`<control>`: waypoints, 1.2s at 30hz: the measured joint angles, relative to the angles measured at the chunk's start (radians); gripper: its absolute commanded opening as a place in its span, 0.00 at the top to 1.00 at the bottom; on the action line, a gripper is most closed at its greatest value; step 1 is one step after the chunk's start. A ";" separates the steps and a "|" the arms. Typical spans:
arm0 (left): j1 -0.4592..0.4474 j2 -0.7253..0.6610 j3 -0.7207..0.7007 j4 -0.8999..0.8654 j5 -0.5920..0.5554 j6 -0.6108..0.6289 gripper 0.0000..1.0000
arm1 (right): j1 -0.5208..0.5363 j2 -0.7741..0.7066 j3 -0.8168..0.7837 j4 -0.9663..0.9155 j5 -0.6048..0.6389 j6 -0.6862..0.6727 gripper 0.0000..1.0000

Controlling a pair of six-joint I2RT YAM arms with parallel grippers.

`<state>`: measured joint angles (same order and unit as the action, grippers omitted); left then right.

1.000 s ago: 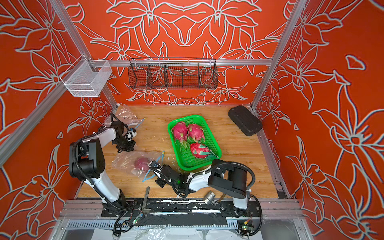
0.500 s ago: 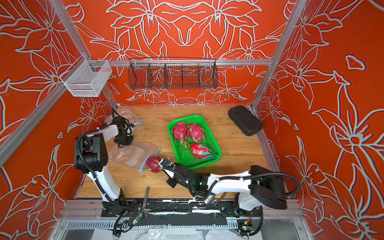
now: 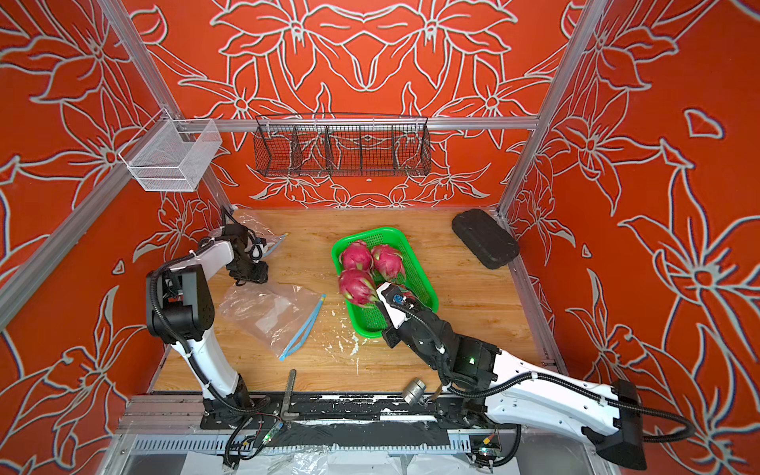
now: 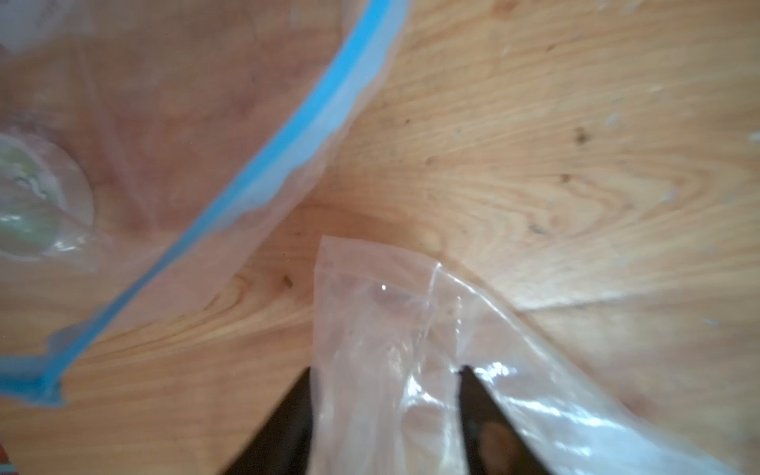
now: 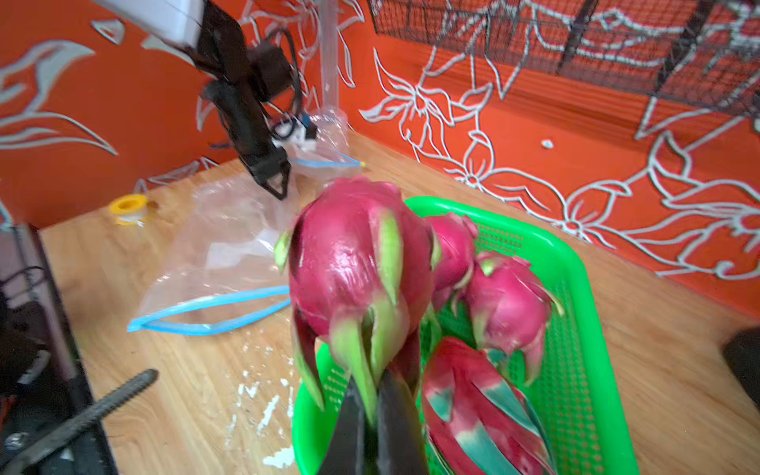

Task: Open the zip-top bag and take out the dragon fruit
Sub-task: Place the dragon fruit in the basket.

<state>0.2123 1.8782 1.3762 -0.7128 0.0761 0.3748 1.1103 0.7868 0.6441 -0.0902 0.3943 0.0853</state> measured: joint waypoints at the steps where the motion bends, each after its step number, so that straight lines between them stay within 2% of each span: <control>1: -0.004 -0.014 0.023 -0.023 0.016 -0.004 0.20 | -0.016 0.008 0.000 -0.023 -0.003 0.002 1.00; 4: -0.017 -0.077 0.093 -0.082 0.066 -0.016 0.08 | -0.040 0.022 -0.002 -0.082 -0.017 0.012 1.00; 10: -0.048 -0.238 0.175 -0.154 0.142 -0.021 0.02 | -0.071 0.028 -0.004 -0.174 -0.060 0.058 1.00; 11: -0.053 -0.267 0.174 -0.162 0.153 -0.019 0.01 | -0.079 0.038 -0.004 -0.184 -0.067 0.065 0.96; 12: -0.058 -0.285 0.172 -0.167 0.158 -0.020 0.01 | -0.087 0.054 -0.004 -0.193 -0.074 0.074 0.90; 14: -0.069 -0.321 0.159 -0.173 0.173 -0.021 0.02 | -0.109 0.111 0.001 -0.212 -0.090 0.091 0.66; 15: -0.073 -0.330 0.153 -0.176 0.177 -0.020 0.03 | -0.121 0.153 0.010 -0.222 -0.095 0.098 0.59; 19: -0.089 -0.340 0.128 -0.188 0.191 -0.020 0.03 | -0.155 0.320 0.074 -0.252 -0.098 0.116 0.46; 23: -0.091 -0.346 0.119 -0.196 0.197 -0.020 0.03 | -0.185 0.366 0.158 -0.283 -0.087 0.119 0.36; 25: -0.093 -0.359 0.119 -0.195 0.198 -0.020 0.03 | -0.210 0.365 0.227 -0.309 -0.068 0.114 0.20; 26: -0.093 -0.366 0.119 -0.193 0.198 -0.020 0.03 | -0.224 0.365 0.263 -0.325 -0.059 0.106 0.04; 31: -0.093 -0.407 0.092 -0.155 0.198 -0.021 0.03 | -0.356 0.362 0.464 -0.403 -0.047 0.082 0.03; 36: -0.094 -0.409 0.027 -0.089 0.177 -0.029 0.03 | -0.552 0.355 0.573 -0.438 -0.072 0.071 0.03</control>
<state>0.1184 1.4689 1.4036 -0.8021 0.2527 0.3458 0.5587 1.1416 1.2167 -0.5285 0.3225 0.1558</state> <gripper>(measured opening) 0.973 0.972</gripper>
